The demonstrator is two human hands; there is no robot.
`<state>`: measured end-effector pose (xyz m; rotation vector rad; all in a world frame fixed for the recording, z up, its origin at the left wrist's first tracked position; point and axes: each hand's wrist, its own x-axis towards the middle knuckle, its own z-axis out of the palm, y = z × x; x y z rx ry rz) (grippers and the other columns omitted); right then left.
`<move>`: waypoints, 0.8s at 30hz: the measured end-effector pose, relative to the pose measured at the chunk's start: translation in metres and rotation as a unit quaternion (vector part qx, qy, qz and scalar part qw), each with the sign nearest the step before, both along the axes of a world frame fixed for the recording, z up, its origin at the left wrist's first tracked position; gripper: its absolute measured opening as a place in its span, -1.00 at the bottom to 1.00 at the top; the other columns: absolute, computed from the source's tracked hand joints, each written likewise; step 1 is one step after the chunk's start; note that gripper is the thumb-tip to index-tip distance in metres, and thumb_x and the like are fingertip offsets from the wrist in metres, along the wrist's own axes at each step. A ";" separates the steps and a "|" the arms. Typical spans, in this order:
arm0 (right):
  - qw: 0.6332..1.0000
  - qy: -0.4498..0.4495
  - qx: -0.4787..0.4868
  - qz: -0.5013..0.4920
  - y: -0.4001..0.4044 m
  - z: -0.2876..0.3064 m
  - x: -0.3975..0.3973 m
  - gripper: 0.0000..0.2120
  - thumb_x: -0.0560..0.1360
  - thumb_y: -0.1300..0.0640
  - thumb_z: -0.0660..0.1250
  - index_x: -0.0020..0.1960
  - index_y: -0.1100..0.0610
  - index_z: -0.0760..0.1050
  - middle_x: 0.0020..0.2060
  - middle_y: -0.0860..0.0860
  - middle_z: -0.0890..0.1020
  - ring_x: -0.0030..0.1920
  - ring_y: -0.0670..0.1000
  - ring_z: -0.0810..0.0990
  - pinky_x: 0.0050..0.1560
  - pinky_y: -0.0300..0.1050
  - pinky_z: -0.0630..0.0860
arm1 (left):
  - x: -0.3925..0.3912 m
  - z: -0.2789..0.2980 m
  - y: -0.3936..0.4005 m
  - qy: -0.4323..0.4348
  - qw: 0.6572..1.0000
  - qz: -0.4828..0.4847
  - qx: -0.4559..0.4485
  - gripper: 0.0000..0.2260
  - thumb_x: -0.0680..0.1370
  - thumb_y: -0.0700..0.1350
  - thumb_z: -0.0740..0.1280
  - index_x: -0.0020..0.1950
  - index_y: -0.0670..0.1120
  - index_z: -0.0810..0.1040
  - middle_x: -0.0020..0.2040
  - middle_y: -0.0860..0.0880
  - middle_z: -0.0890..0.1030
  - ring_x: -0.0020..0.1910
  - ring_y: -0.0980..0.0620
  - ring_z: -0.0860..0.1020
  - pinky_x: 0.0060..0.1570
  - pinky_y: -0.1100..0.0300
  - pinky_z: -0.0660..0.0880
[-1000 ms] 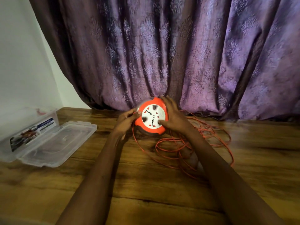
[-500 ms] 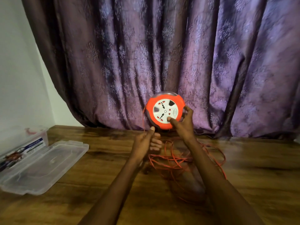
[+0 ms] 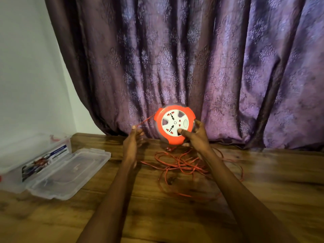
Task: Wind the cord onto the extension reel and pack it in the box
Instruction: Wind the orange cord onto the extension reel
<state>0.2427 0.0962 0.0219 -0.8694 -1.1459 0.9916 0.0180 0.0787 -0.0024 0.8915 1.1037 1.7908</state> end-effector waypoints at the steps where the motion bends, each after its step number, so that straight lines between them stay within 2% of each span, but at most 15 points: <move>1: 1.000 0.010 -0.002 0.003 0.000 -0.001 -0.002 -0.40 0.37 0.28 0.56 0.25 0.03 0.31 0.19 0.12 0.62 -0.14 0.05 0.69 -0.48 -0.08 0.57 | 0.002 0.000 -0.002 0.009 1.000 -0.013 0.000 -0.63 0.61 0.18 0.23 0.08 -0.07 0.65 -0.04 -0.02 0.70 -0.19 0.09 0.64 -0.13 0.21 0.54; 3: 1.000 0.021 -0.009 0.012 0.000 -0.003 -0.003 -0.39 0.39 0.28 0.55 0.30 0.08 0.30 0.22 0.13 0.61 -0.07 0.09 0.69 -0.44 -0.03 0.60 | 0.013 -0.003 -0.005 0.008 0.998 -0.070 0.001 -0.73 0.62 0.10 0.25 0.05 -0.04 0.63 -0.08 0.00 0.70 -0.16 0.06 0.62 -0.12 0.21 0.52; 6: 1.000 0.007 -0.019 0.015 -0.001 -0.007 -0.004 -0.36 0.40 0.26 0.55 0.35 0.13 0.28 0.23 0.11 0.61 -0.04 0.07 0.69 -0.43 -0.07 0.60 | 0.040 -0.009 -0.010 0.015 0.985 -0.172 0.028 -0.89 0.61 -0.05 0.30 0.06 -0.03 0.59 -0.09 0.06 0.70 -0.13 0.11 0.64 -0.08 0.22 0.57; 8: 1.000 0.003 -0.021 0.018 -0.002 -0.012 -0.006 -0.35 0.39 0.26 0.55 0.35 0.13 0.29 0.22 0.10 0.62 -0.06 0.06 0.69 -0.43 -0.08 0.59 | 0.052 -0.012 -0.012 0.002 0.982 -0.184 0.044 -0.97 0.60 -0.11 0.33 0.02 -0.02 0.54 -0.12 0.07 0.67 -0.14 0.14 0.61 -0.14 0.25 0.60; 11: 0.999 0.002 -0.028 0.025 -0.001 -0.015 -0.010 -0.35 0.41 0.27 0.54 0.38 0.16 0.26 0.25 0.15 0.60 -0.02 0.08 0.67 -0.44 -0.08 0.60 | 0.056 -0.012 -0.012 -0.014 0.986 -0.157 0.054 -0.92 0.58 -0.15 0.35 -0.02 0.01 0.47 -0.16 0.06 0.61 -0.17 0.14 0.57 -0.20 0.22 0.59; 12: 0.999 -0.019 -0.021 0.016 -0.001 -0.015 -0.010 -0.33 0.41 0.27 0.53 0.39 0.19 0.25 0.27 0.19 0.58 0.03 0.11 0.65 -0.37 -0.03 0.64 | 0.056 -0.012 -0.012 -0.019 0.986 -0.153 0.055 -0.90 0.58 -0.15 0.36 0.00 0.01 0.47 -0.12 0.04 0.60 -0.15 0.13 0.57 -0.20 0.20 0.60; 13: 0.998 -0.063 0.000 -0.009 -0.001 -0.015 -0.008 -0.30 0.41 0.26 0.54 0.41 0.21 0.24 0.30 0.21 0.55 0.12 0.13 0.61 -0.16 0.04 0.68 | 0.055 -0.012 -0.012 -0.021 0.987 -0.150 0.056 -0.88 0.57 -0.17 0.36 0.02 0.01 0.47 -0.09 0.01 0.59 -0.15 0.12 0.58 -0.22 0.19 0.60; 14: 0.989 -0.135 0.039 -0.053 -0.002 -0.016 -0.005 -0.24 0.40 0.22 0.56 0.45 0.20 0.22 0.35 0.20 0.49 0.24 0.13 0.55 0.10 0.07 0.62 | 0.054 -0.013 -0.011 -0.022 0.988 -0.145 0.055 -0.86 0.57 -0.18 0.37 0.05 0.01 0.48 -0.06 0.01 0.60 -0.15 0.12 0.59 -0.23 0.18 0.61; 15: 0.962 -0.232 0.093 -0.108 -0.003 -0.017 -0.001 -0.17 0.38 0.14 0.57 0.50 0.16 0.18 0.40 0.16 0.42 0.33 0.11 0.47 0.27 0.04 0.51 | 0.055 -0.014 -0.012 -0.018 0.989 -0.136 0.051 -0.83 0.56 -0.19 0.38 0.09 0.01 0.49 -0.04 0.01 0.61 -0.15 0.10 0.59 -0.23 0.17 0.62; 16: 0.913 -0.339 0.162 -0.160 -0.006 -0.017 0.005 -0.15 0.38 0.06 0.55 0.53 0.09 0.17 0.42 0.14 0.37 0.37 0.11 0.40 0.33 0.00 0.42 | 0.056 -0.015 -0.012 -0.008 0.991 -0.125 0.046 -0.79 0.55 -0.20 0.40 0.14 0.00 0.51 -0.04 0.02 0.62 -0.15 0.09 0.59 -0.21 0.15 0.62; 17: 0.839 -0.445 0.238 -0.206 -0.008 -0.018 0.008 -0.19 0.38 0.01 0.50 0.53 0.03 0.20 0.40 0.13 0.36 0.35 0.13 0.39 0.33 0.05 0.41 | 0.057 -0.015 -0.012 0.006 0.992 -0.118 0.042 -0.75 0.54 -0.20 0.41 0.19 -0.02 0.52 -0.05 0.03 0.62 -0.14 0.07 0.59 -0.18 0.11 0.60; 18: 0.759 -0.530 0.298 -0.235 -0.010 -0.018 0.011 -0.28 0.40 -0.02 0.45 0.50 -0.04 0.26 0.35 0.11 0.40 0.29 0.16 0.42 0.26 0.10 0.45 | 0.059 -0.016 -0.012 0.021 0.992 -0.115 0.041 -0.72 0.53 -0.20 0.42 0.21 -0.06 0.52 -0.05 0.02 0.62 -0.13 0.04 0.59 -0.15 0.09 0.60; 19: 0.697 -0.588 0.329 -0.245 -0.012 -0.019 0.011 -0.36 0.42 -0.01 0.40 0.47 -0.12 0.32 0.30 0.07 0.44 0.22 0.16 0.46 0.15 0.10 0.47 | 0.060 -0.016 -0.011 0.036 0.992 -0.115 0.044 -0.72 0.53 -0.21 0.42 0.22 -0.08 0.52 -0.05 0.00 0.63 -0.11 0.01 0.59 -0.13 0.07 0.59; 20: 0.663 -0.624 0.331 -0.249 -0.013 -0.020 0.010 -0.42 0.43 0.00 0.37 0.44 -0.17 0.36 0.27 0.05 0.47 0.17 0.15 0.47 0.08 0.07 0.45 | 0.061 -0.017 -0.011 0.051 0.991 -0.117 0.049 -0.73 0.53 -0.22 0.42 0.21 -0.09 0.52 -0.05 0.00 0.64 -0.11 0.00 0.59 -0.12 0.06 0.58; 24: 0.640 -0.671 0.269 -0.260 -0.016 -0.018 0.008 -0.46 0.46 -0.02 0.33 0.42 -0.24 0.37 0.23 0.06 0.53 0.13 0.17 0.48 0.08 0.07 0.39 | 0.062 -0.022 -0.008 0.089 0.987 -0.124 0.058 -0.75 0.53 -0.24 0.40 0.11 0.04 0.48 -0.18 0.17 0.64 -0.25 0.17 0.60 -0.19 0.14 0.57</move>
